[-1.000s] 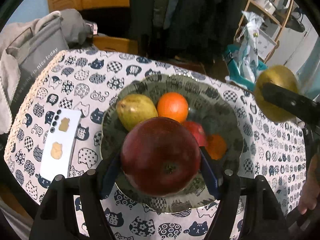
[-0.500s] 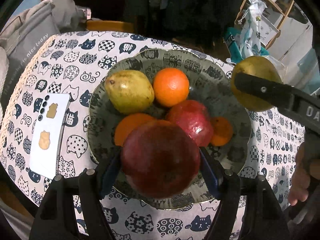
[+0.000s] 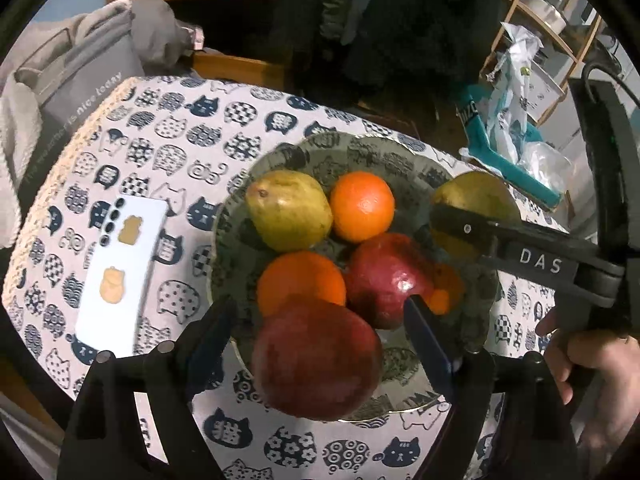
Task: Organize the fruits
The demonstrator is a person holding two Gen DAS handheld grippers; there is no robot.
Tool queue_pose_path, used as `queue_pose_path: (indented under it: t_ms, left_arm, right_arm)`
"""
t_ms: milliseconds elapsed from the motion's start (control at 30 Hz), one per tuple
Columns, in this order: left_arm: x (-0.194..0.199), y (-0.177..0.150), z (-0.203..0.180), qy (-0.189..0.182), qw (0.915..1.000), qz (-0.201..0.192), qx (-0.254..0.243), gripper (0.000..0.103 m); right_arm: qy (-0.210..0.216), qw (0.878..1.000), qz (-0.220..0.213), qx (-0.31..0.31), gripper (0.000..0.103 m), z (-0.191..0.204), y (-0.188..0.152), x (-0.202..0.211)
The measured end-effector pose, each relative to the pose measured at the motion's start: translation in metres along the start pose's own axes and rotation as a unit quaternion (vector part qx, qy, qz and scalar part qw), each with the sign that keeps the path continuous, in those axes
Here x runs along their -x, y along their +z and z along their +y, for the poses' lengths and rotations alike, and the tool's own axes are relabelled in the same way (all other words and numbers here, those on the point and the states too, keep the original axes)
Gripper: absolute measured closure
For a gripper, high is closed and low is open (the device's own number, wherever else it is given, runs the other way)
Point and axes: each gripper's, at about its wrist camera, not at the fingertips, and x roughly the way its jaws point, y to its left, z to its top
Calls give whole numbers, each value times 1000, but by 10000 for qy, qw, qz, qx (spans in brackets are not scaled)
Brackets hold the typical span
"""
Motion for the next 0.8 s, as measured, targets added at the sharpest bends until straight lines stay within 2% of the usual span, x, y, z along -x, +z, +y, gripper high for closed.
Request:
queue_pose_path:
  t_ms: [200, 400, 800]
  left_arm:
    - [9, 5, 14, 106, 9993, -223, 270, 17]
    - [16, 7, 18, 160, 9988, -333, 324, 17]
    - [43, 12, 13, 108, 9974, -646, 306, 17]
  right_arm:
    - [11, 9997, 227, 40, 20, 5, 0, -11]
    - [52, 9995, 268, -147, 20, -1, -1, -15]
    - [131, 9996, -197, -122, 20, 6, 10, 22]
